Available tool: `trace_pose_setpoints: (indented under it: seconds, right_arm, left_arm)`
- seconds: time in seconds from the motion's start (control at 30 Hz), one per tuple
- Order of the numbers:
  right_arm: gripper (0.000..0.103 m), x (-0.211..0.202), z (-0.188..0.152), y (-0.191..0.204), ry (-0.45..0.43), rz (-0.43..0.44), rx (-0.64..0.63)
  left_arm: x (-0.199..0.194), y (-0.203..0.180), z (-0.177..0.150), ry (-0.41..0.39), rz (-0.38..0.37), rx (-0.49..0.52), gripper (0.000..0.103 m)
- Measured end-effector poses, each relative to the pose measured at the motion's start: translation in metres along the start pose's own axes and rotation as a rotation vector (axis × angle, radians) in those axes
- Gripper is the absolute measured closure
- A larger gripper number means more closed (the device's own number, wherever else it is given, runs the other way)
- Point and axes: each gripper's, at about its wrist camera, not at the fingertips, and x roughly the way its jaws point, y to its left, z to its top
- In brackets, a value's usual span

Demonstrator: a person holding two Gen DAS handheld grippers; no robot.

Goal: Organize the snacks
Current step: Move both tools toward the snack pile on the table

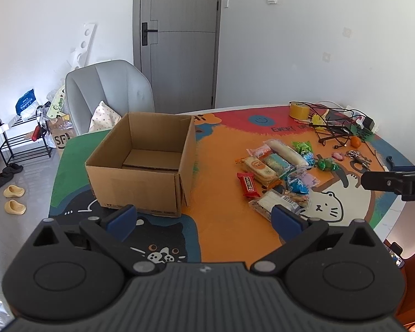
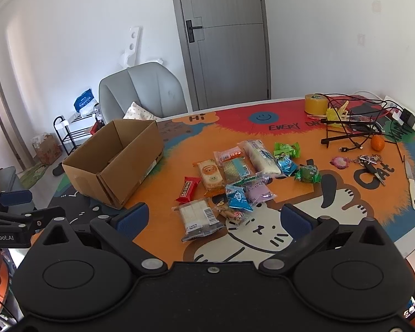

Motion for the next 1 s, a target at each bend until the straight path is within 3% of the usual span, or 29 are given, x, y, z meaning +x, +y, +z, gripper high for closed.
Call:
trace_pose_setpoints:
  seconds: [1.0]
  right_arm:
    - [0.000,0.0004,-0.0007,-0.0026,-0.003,-0.022,-0.010]
  left_arm:
    - [0.0040,-0.0061,-0.0014,0.012,-0.028,0.000,0.000]
